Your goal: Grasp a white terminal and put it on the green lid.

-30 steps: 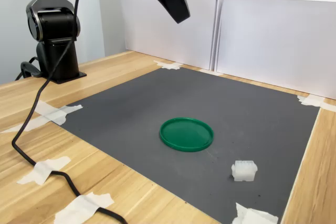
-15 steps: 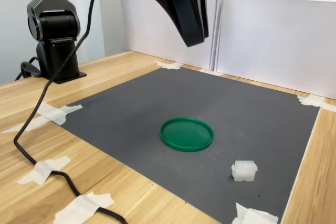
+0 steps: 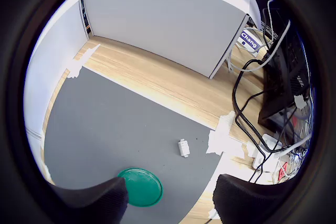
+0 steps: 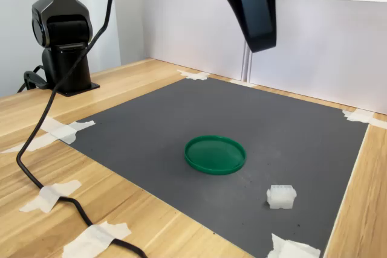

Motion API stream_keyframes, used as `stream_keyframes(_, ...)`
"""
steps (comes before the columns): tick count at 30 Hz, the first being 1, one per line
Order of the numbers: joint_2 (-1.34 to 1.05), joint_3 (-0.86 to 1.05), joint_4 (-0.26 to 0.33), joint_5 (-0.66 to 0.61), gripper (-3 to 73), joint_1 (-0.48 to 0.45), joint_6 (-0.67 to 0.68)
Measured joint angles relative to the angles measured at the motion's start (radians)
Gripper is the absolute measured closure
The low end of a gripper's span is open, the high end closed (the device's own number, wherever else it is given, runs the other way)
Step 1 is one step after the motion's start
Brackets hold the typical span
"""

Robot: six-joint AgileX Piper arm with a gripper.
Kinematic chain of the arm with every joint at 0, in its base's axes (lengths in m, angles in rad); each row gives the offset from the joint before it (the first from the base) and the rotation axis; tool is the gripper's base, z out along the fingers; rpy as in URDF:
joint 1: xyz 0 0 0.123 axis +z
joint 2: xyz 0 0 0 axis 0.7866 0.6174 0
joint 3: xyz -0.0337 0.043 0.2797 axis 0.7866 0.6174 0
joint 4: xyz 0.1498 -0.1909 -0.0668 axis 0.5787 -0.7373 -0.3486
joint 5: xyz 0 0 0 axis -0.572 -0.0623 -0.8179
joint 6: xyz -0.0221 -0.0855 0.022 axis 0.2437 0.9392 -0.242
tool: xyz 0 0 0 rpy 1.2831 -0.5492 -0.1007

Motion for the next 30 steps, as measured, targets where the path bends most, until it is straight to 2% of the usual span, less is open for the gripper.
stream_keyframes(3, 0.054, -0.047, -0.013, -0.018, -0.1, 0.0, 0.002)
stream_keyframes(11, 0.167, -0.151, -0.114, -0.027, -0.1, 0.0, 0.0)
stream_keyframes(21, 0.295, -0.281, -0.115, -0.106, -0.1, 0.0, 0.054)
stream_keyframes(30, 0.352, -0.291, -0.088, -0.127, -0.1, 0.018, 0.061)
